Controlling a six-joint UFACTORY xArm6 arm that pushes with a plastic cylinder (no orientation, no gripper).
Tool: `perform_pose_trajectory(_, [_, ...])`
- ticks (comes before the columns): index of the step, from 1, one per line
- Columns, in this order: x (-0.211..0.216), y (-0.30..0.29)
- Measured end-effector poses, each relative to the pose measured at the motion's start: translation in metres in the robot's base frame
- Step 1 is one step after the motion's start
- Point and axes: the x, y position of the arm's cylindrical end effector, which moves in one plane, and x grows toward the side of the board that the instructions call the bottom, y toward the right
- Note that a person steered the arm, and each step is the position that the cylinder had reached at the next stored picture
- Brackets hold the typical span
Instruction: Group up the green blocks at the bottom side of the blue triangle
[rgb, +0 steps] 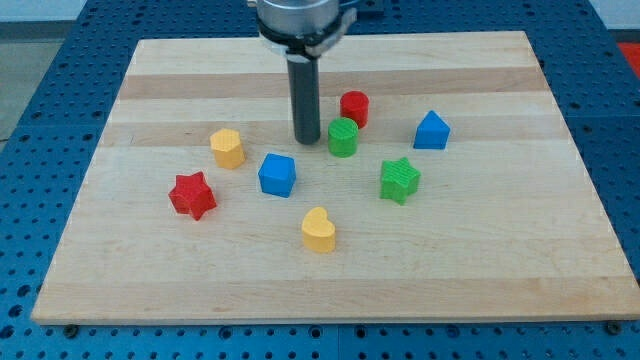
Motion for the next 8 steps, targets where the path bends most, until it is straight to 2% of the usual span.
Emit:
perform_pose_trajectory(1, [-0.015, -0.001])
perform_pose_trajectory(2, [-0.015, 0.029])
perform_pose_trajectory(3, [-0.014, 0.047])
perform_pose_trajectory(4, [0.006, 0.059])
perform_pose_trajectory(7, [0.016, 0.016])
perform_pose_trajectory(8, [0.03, 0.034])
